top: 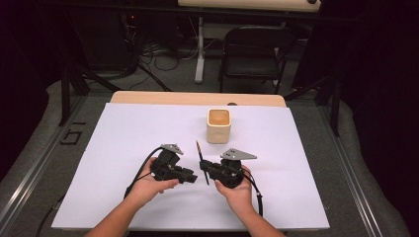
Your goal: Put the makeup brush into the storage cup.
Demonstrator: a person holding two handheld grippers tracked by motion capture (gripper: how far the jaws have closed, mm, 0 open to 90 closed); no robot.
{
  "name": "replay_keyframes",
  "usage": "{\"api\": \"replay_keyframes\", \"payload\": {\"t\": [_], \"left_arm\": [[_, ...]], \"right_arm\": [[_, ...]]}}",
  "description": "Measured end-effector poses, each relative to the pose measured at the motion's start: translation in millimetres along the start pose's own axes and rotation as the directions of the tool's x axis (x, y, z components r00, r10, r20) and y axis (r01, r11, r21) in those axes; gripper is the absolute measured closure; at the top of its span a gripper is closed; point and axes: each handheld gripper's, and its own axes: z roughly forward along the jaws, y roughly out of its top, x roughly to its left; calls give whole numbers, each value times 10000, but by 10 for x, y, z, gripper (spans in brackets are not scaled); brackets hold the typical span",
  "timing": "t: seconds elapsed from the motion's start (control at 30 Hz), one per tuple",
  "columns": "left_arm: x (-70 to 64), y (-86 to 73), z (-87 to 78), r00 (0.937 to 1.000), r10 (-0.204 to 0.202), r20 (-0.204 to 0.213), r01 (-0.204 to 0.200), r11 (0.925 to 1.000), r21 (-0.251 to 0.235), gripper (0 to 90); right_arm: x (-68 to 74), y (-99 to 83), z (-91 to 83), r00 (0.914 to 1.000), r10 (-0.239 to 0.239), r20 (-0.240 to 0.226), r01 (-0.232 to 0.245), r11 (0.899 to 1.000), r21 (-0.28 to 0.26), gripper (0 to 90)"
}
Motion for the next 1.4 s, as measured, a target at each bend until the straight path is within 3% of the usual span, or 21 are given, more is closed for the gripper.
{"api": "replay_keyframes", "payload": {"t": [0.63,0.8,0.93,1.4], "left_arm": [[-43,-66,95,9988,-483,115,489,9972,-564,695],[-46,-75,129,9968,-712,359,737,9944,-751,712],[-64,-76,176,9956,-824,440,858,9928,-834,728],[-43,-100,235,9856,-1450,866,1545,9813,-1147,778]], "right_arm": [[-4,-37,-3,9991,423,-58,-425,9983,-389,840],[-1,-49,1,9980,619,-129,-625,9969,-470,840],[-2,-72,13,9942,1027,-323,-1044,9929,-568,839],[-17,-102,10,9810,1770,-796,-1831,9801,-771,840]]}}
